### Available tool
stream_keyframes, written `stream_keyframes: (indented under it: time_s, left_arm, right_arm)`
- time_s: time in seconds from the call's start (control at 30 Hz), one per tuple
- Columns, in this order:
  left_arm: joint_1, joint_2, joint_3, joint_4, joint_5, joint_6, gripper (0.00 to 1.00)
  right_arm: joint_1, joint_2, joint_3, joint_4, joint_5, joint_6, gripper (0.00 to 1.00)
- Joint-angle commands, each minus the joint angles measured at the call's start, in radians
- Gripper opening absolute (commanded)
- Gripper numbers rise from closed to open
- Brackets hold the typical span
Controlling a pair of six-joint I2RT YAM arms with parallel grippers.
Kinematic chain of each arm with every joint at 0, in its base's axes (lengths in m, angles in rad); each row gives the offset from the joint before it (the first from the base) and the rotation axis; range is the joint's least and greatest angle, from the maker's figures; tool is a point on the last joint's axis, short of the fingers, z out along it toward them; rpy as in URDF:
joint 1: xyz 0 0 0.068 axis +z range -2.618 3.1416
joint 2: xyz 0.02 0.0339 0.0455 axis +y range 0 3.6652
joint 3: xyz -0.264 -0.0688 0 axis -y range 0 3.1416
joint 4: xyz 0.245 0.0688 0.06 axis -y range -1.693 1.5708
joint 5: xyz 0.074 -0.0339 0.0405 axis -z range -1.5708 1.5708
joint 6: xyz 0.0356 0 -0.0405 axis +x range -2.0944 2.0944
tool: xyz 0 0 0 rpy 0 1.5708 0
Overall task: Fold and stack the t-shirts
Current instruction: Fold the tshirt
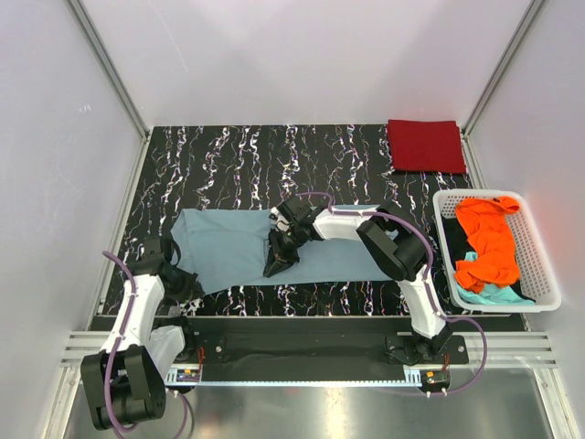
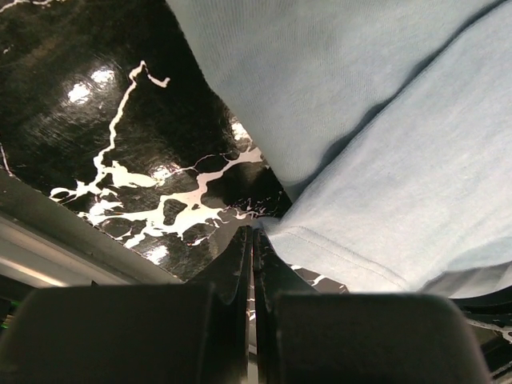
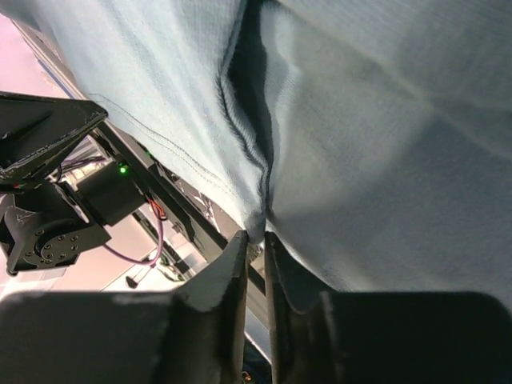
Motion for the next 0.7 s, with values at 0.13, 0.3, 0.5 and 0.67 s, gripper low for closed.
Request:
stream_keyframes:
  time_s: [0.13,0.3,0.5,0.67]
  left_arm:
    - [0.001,0.006,0.112,0.038,0.051,0.070,0.00]
    - [0.000,0.084,0.182,0.066,0.069,0.107,0.00]
    - [-0.005,0.199,0.267,0.132,0.115,0.107,0.00]
    - [-0.013,0.324,0.340,0.167,0.124,0.118,0.00]
  right_arm:
    - [-0.016,-0.067,0.022,-0.020,-0.048,-0.031,0.32]
    - [-0.034,-0.162,0.025,-0.100,-0.010,-0.086,0.45]
    - [-0.089,-0.270,-0.027,-0.162,0.039,-0.139,0.49]
    - [-0.137,-0.336,-0.089,-0.177,0.065,-0.155,0.50]
